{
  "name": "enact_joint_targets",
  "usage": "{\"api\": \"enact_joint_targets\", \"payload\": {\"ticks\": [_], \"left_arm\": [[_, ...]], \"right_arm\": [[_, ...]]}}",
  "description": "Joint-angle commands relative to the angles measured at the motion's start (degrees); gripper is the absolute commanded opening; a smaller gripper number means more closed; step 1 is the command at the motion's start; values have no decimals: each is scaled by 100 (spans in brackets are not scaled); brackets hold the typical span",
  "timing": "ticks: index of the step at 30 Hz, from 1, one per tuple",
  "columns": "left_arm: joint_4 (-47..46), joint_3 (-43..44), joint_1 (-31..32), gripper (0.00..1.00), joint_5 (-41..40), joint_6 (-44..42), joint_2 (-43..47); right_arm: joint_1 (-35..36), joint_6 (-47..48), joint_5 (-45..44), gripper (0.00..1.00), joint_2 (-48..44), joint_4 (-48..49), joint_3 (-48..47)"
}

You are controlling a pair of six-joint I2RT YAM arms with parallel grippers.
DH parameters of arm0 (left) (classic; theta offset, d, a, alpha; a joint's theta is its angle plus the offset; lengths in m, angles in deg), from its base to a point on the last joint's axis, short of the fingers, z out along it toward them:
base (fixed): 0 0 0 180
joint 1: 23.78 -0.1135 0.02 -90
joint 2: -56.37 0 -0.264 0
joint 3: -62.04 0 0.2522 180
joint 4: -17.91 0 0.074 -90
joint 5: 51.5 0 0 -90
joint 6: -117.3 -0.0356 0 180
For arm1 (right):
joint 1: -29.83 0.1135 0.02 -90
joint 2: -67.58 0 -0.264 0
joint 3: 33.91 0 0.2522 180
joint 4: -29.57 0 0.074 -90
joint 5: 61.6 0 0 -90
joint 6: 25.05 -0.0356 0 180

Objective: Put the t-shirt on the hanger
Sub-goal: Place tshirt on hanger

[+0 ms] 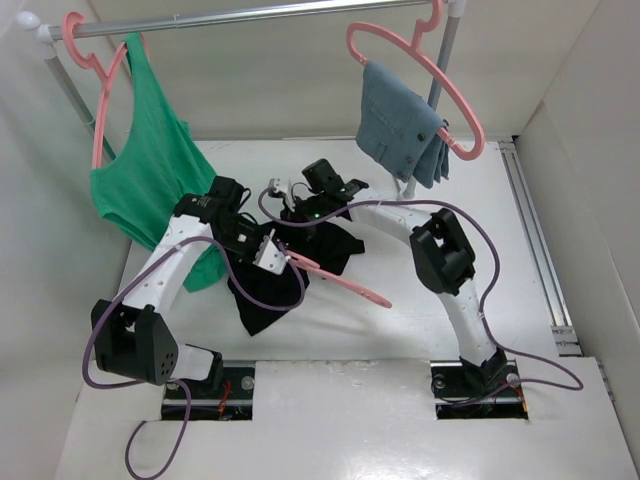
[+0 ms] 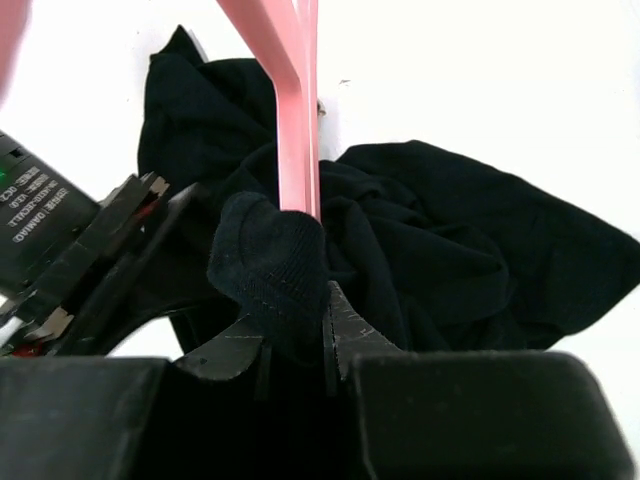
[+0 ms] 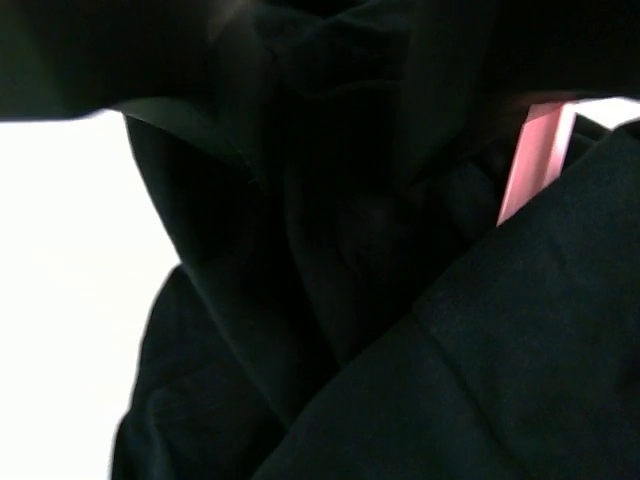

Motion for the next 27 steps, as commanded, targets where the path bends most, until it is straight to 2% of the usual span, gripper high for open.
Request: {"api": "enact_joint_targets", "payload": {"ticks": [1,3,4,7,9,11,13,19,24,27], "left_arm": [[47,-33,-39,0,234,175,191],[-41,27,-92,0,234,507,191],[-251,28,-92,0,234,718,191],[-708,90,-302,0,487,1560,191],[-998,90,-608,0,777,2000,191],[-1209,90,-751,0,831,2290,191],[-1211,90,-804,0,832,2293,191],[-1061,90,-804,0,893,2117,138],[-1666,-112,-804,0,289,2635,138],[-2282,-331,-804,0,-581,2916,191]], "right_arm": [[21,46,442,27,-14,-54,-385],[21,142,443,4,-66,-176,-316],[-40,204,443,0,-145,-177,-228],[-400,-84,365,0,-785,217,701],[-829,-505,-38,0,-1486,778,1752],[-1129,-718,-319,0,-1937,1009,2380],[-1455,-849,-540,0,-2515,1123,3143],[-1955,-1095,-1156,0,-3397,1124,4359],[-2536,-1491,-1209,0,-4232,1317,5309],[-2678,-1492,-1367,0,-4609,1116,5494]]}}
